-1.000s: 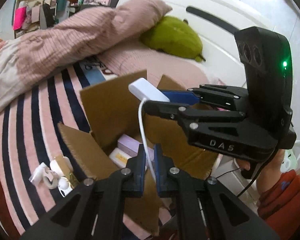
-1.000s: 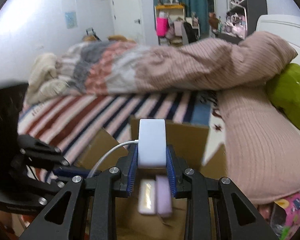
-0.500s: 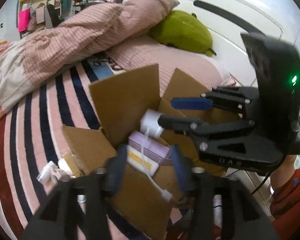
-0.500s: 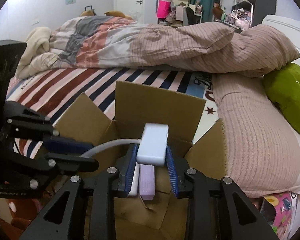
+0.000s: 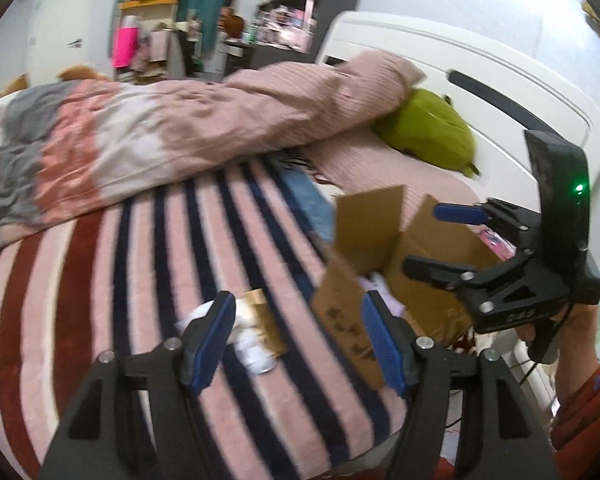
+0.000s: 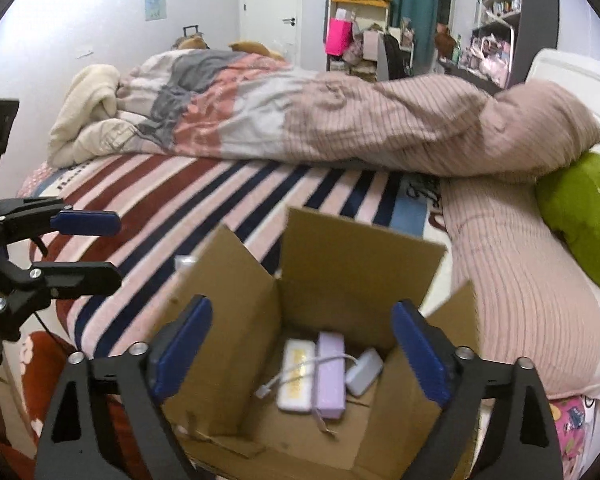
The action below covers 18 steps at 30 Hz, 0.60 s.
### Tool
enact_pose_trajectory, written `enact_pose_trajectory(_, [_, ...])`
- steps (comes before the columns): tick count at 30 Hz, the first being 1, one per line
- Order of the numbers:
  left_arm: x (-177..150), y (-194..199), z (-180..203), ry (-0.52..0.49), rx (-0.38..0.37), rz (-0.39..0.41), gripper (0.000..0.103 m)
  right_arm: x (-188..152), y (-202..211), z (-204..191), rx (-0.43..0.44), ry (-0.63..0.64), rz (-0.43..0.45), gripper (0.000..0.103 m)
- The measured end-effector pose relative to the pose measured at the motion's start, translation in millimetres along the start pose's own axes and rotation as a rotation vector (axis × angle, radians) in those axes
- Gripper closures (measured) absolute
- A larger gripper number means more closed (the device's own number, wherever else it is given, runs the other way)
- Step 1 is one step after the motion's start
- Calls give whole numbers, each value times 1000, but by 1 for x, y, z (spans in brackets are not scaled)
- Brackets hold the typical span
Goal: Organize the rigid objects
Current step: 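Lift the white charger with its cable into the cardboard box and release, then grasp the clear tape roll with the right gripper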
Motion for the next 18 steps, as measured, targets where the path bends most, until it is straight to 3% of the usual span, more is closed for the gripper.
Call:
enact_pose_trajectory(9, [-42,36,-88,135,117,48,39,38,-11,-81,70,31,77,6])
enact_pose_trajectory(13, [-62,40,-120,186,156,50,39,42,-34,-125,167,87,12,6])
enact_pose_trajectory(18, [-88,38,-155,244,192,34,39,22,-79,-171,167,204,-72,7])
Point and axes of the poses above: each gripper's, at about its wrist camera, not at the fingertips, and y roughly against the way its jaws point, z to its right, x to its top, the point moved 8 cm from there along -y, roughly the way its jaws point, and after that the axes turned 1 degree about y, right-handed, at the moved point
